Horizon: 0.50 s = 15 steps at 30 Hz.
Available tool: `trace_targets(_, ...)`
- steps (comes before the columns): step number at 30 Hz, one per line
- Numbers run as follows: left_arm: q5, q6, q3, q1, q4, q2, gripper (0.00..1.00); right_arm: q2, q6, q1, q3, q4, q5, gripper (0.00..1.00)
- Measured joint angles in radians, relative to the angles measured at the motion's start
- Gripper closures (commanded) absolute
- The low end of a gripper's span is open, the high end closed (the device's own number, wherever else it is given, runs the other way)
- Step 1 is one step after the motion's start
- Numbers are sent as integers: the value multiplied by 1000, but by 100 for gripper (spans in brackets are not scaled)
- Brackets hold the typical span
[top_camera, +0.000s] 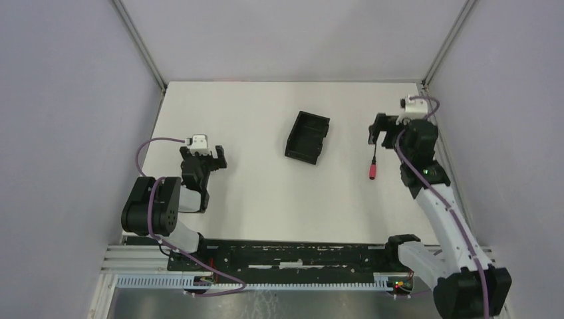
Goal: Put the screwdriver in the bin
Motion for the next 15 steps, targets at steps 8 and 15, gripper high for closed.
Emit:
trace_targets(8, 0, 0, 0, 0, 0, 0, 0, 467, -14, 0, 487, -316, 27, 12)
trace_targets(15, 0, 0, 0, 0, 0, 0, 0, 724, -13, 0, 356, -426, 31, 21)
